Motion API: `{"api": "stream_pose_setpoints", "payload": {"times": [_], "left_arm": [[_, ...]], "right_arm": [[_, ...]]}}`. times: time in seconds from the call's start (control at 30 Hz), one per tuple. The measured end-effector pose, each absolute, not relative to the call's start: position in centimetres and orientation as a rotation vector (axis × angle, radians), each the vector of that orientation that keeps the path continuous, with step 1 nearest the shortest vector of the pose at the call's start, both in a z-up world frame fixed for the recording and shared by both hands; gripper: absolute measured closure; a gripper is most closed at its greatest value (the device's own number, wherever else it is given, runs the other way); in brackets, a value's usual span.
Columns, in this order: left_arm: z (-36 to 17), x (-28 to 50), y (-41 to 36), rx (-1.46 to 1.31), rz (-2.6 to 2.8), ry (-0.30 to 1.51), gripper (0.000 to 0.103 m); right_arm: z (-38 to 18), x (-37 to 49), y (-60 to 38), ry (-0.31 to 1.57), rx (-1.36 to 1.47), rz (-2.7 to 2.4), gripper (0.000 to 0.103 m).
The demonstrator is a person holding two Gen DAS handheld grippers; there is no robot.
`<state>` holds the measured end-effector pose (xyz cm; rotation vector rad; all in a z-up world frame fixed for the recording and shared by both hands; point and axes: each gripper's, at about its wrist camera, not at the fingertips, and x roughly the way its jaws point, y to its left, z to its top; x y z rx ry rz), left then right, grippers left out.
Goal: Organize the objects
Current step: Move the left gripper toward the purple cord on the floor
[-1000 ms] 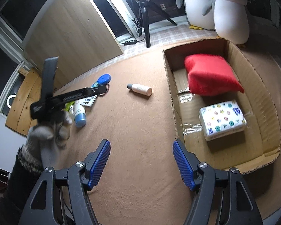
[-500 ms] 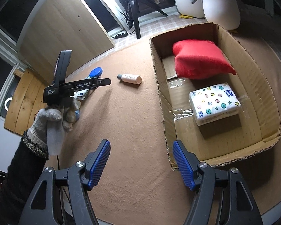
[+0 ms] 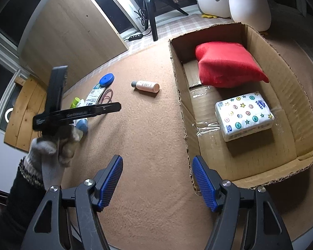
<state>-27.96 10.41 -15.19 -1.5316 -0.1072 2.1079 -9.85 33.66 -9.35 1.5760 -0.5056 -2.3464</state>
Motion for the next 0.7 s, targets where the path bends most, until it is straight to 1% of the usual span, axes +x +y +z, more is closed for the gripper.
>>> {"api": "stream_pose_setpoints", "payload": {"times": [0.13,0.27,0.43,0.63,0.7], "left_arm": [[-14.5,-29.3,9.8,-1.521,2.189,-0.087,0.029],[-15.7,-31.0,8.9,-1.576,2.210,-0.108,0.029],[-17.1,-32.1,9.1,-1.609,2.219,-0.058,0.030],[-17.4,-30.5,10.0,-1.579,2.154,0.013,0.030],[-17.4,-29.4,10.1,-1.567,2.128,0.008,0.030]], "right_arm": [[-9.3,-9.9,33.5,-0.505,1.578,-2.350,0.037],[-9.2,-9.7,33.5,-0.514,1.563,-2.358,0.037],[-8.6,-9.4,33.7,-0.485,1.537,-2.396,0.037],[-8.0,-9.5,33.6,-0.465,1.529,-2.403,0.037],[-8.0,-9.6,33.5,-0.464,1.530,-2.399,0.037]]}}
